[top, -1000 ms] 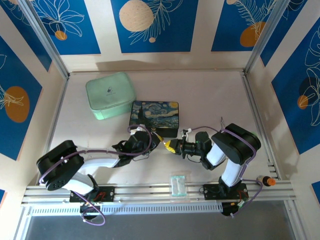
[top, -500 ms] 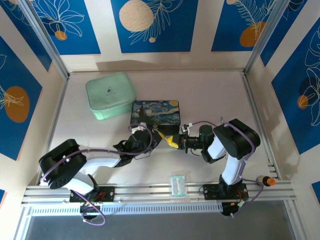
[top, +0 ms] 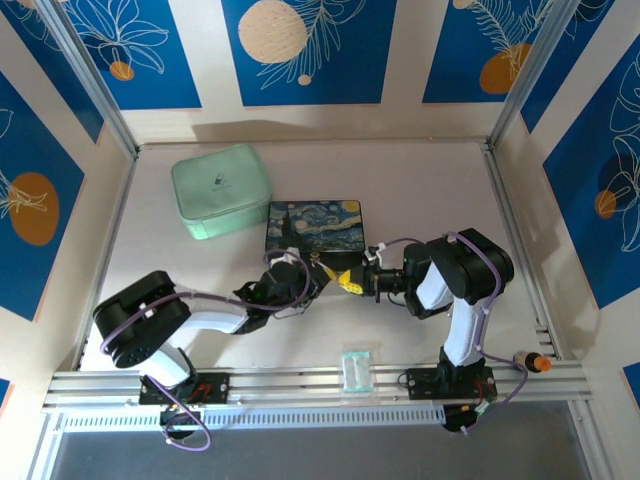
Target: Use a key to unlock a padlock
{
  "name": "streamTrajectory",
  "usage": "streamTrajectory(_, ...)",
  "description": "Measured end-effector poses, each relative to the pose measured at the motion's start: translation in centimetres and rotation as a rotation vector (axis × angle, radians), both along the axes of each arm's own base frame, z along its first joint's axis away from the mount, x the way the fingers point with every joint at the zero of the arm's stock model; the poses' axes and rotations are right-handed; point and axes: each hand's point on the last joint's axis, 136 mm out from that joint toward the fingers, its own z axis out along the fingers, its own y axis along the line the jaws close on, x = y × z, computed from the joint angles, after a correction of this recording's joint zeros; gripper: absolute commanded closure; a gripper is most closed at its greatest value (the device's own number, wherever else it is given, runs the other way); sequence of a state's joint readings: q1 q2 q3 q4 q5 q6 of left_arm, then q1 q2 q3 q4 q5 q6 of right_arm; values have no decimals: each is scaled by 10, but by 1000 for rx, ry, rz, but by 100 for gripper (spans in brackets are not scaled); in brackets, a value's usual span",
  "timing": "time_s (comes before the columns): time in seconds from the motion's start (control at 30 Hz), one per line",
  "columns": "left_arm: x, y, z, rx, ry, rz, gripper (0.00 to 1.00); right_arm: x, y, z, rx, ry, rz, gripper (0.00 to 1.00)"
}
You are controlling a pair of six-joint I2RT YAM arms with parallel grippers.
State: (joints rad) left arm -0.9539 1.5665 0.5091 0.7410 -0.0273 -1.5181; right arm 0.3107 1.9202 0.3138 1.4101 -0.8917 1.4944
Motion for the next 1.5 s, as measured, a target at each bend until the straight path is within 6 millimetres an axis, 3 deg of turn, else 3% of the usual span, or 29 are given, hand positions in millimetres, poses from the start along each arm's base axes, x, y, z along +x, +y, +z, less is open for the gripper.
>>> streamTrajectory(0.4,-1,-1,1,3,-7,-7,100,2,-1,4,-14,-24,-46,83)
streamTrajectory(0.63,-8,2,4,38,-12,-28,100,4,-8,-4,-60,-22,-124,91)
streamTrajectory(0.83,-7,3,4,41,-16,-27,100,-2,-2,-4,-78,-30,-125,96)
streamTrajectory(1.17,-6,0,-1,48,-9,-34,100,0,-2,3,-150,-55,-192,96)
streamTrajectory(1.3,-6,0,-2,51,-8,-33,100,-3,0,11,-224,-111,-192,81)
streamTrajectory(1.37,-6,2,-4,62,-5,-29,100,-6,3,25,-276,-184,-190,69)
streamTrajectory(1.4,-6,2,-6,68,-5,-29,100,-6,2,32,-302,-224,-197,60)
streamTrajectory(1.5,-6,3,-11,93,-1,-31,100,-9,-5,57,-382,-355,-235,16)
